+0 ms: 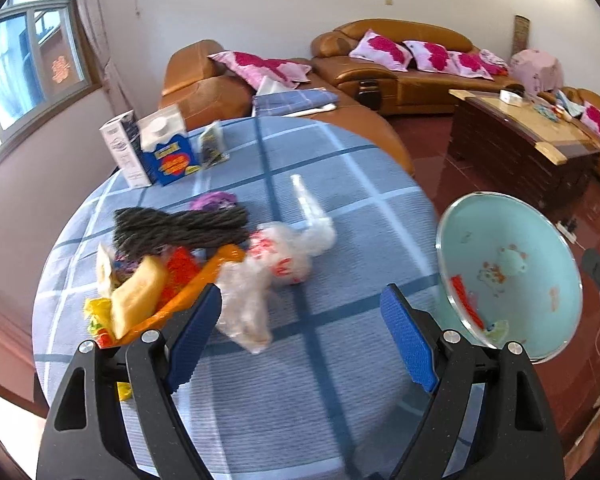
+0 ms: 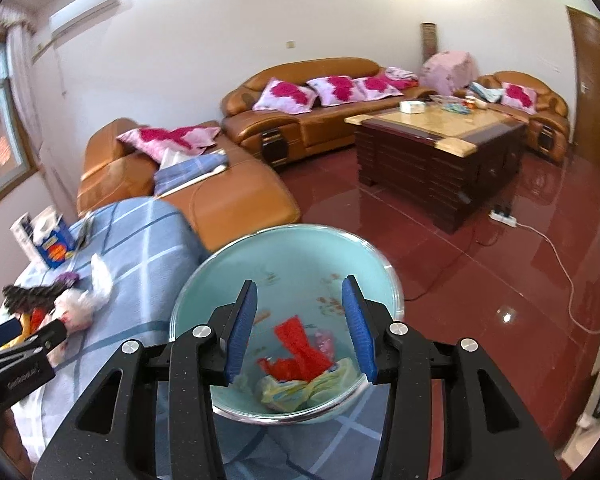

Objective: Collect trash
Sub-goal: 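Grasp the clear plastic bag with red print using the right tool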

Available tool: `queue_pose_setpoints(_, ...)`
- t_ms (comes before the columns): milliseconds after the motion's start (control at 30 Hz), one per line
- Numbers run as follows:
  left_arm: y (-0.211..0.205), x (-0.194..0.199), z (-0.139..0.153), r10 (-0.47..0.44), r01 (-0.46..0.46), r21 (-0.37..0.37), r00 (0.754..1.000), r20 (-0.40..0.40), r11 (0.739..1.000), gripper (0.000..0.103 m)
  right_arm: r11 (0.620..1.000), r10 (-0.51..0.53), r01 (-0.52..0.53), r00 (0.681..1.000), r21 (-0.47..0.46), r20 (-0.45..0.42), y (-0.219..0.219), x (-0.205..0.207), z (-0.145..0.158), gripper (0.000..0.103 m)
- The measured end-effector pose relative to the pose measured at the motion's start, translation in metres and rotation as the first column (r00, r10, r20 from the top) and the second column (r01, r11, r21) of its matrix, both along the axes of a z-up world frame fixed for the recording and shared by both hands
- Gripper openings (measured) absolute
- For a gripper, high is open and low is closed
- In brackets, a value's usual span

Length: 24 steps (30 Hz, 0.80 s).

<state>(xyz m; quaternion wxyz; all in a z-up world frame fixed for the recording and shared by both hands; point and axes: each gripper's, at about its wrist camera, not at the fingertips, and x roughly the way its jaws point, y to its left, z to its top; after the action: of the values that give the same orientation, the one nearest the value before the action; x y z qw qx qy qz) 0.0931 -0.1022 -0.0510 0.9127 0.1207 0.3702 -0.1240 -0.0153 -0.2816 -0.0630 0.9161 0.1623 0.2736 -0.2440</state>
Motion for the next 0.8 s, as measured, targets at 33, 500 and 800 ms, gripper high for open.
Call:
queue_pose_setpoints(33, 0.004, 0.002, 0.0, 0.009, -0.009, 0.001, 1.0, 0.002, 1.0, 0.08, 1.0, 0.021, -0.021, 1.0, -0.007, -0.005, 0.007, 0.004, 0.001, 0.045)
queue_pose_setpoints(500, 0.092, 0.031, 0.005, 0.117, -0.117, -0.022, 0.993, 0.003, 0.993, 0.08, 0.978, 0.21, -0.211, 0.976, -0.005, -0.049, 0.078, 0.061, 0.003, 0.045)
queue_pose_setpoints(800, 0.156, 0.057, 0.01, 0.196, -0.196, -0.018, 0.98, 0.023, 0.981, 0.08, 0.935, 0.352, -0.345, 0.933, 0.088, -0.081, 0.124, 0.113, -0.002, 0.049)
